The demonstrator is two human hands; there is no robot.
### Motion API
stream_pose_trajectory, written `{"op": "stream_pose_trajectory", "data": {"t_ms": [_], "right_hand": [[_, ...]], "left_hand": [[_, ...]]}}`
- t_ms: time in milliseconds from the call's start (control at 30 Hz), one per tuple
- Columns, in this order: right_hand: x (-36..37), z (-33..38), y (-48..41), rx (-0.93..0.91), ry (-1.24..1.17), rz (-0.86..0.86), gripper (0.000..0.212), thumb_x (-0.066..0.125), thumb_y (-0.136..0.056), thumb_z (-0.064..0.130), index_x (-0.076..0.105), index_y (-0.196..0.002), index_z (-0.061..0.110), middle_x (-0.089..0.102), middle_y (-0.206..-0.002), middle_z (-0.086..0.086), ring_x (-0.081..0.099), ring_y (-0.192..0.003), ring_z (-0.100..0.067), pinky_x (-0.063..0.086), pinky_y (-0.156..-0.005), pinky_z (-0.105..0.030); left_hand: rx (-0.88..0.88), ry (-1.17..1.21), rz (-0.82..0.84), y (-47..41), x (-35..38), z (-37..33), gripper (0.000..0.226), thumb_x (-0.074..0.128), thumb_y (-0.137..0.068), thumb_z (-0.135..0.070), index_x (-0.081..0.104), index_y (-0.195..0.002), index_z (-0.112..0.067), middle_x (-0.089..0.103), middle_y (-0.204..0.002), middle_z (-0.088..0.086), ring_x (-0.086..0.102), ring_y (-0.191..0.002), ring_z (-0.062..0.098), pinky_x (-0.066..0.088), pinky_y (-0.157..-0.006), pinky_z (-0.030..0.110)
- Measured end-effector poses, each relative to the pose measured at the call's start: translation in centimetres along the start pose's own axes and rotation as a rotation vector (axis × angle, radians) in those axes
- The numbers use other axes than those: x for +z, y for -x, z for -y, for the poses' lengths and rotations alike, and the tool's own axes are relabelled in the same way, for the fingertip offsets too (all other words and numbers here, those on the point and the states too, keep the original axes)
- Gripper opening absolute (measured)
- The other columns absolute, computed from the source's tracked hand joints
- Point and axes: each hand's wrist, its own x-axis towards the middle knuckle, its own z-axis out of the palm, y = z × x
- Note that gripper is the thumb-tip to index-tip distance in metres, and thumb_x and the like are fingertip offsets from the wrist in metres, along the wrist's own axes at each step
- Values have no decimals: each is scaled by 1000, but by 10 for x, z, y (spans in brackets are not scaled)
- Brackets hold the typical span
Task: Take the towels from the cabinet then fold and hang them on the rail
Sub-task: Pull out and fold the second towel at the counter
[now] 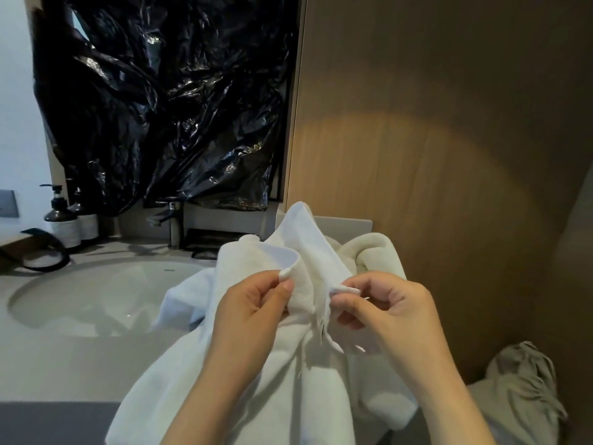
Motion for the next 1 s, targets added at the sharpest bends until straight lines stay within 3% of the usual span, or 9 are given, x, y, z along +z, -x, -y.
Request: {"op": "stream_pose_trajectory", "data": {"t_ms": [100, 167, 267, 367, 533, 600, 800, 1000], "right_hand": [[4, -1, 14, 28, 36, -61, 6, 75, -72, 37, 77, -77, 35, 73, -72, 7, 70, -69, -16, 58, -59, -22], [7, -1, 20, 39, 23, -39, 5, 72, -77, 35, 76, -79, 37, 73, -76, 9, 69, -75, -13, 59, -63, -24], [11, 0, 24, 27, 47, 30, 6, 69, -83, 35, 75, -84, 36, 72, -84, 11, 69, -83, -11, 59, -69, -25], [16, 1, 26, 3, 142, -2, 6, 69, -81, 43, 71, -84, 38, 70, -82, 16, 66, -83, -10, 58, -70, -24], [21, 5, 28, -104, 217, -133, 19, 68, -71, 53, 75, -77, 36, 62, -90, 15, 59, -94, -9, 52, -64, -15], [21, 6, 28, -119, 216, -155, 22, 69, -70, 55, 75, -77, 35, 57, -95, 17, 58, -97, -7, 50, -64, -11], [19, 4, 30, -131, 267, -172, 20, 67, -72, 55, 71, -78, 36, 56, -107, 27, 54, -108, -3, 49, -75, -8], [24, 7, 33, -150, 248, -174, 19, 65, -73, 53, 71, -78, 36, 58, -107, 25, 57, -106, -7, 51, -77, -12]], "left_hand": [[35, -66, 31, 7, 0, -2, 30, 58, -96, -23, 61, -82, 3, 54, -74, 28, 48, -67, 16, 42, -65, 31], [65, -124, 49, 13, 2, -5, 30, 57, -94, -30, 62, -80, -4, 53, -69, 21, 47, -64, 15, 44, -62, 35], [56, -165, 21, 21, 2, -8, 20, 54, -86, -41, 64, -88, -23, 56, -64, 16, 54, -62, 28, 52, -71, 46], [29, -148, 29, 27, 2, -9, 17, 56, -85, -41, 62, -90, -27, 62, -65, 18, 60, -70, 37, 52, -77, 55], [101, -228, 73, 33, 1, -16, 19, 54, -88, -31, 71, -96, -35, 74, -83, -12, 69, -81, 8, 55, -78, 31], [113, -261, 102, 35, 0, -16, 22, 51, -90, -30, 71, -98, -35, 74, -84, -14, 70, -81, 6, 54, -76, 29], [122, -265, 169, 40, 1, -21, 26, 45, -95, -34, 71, -98, -30, 73, -85, -7, 69, -83, 15, 53, -78, 38], [130, -236, 138, 45, -3, -24, 22, 53, -91, -30, 73, -91, -22, 71, -81, -5, 67, -79, 15, 52, -74, 37]]}}
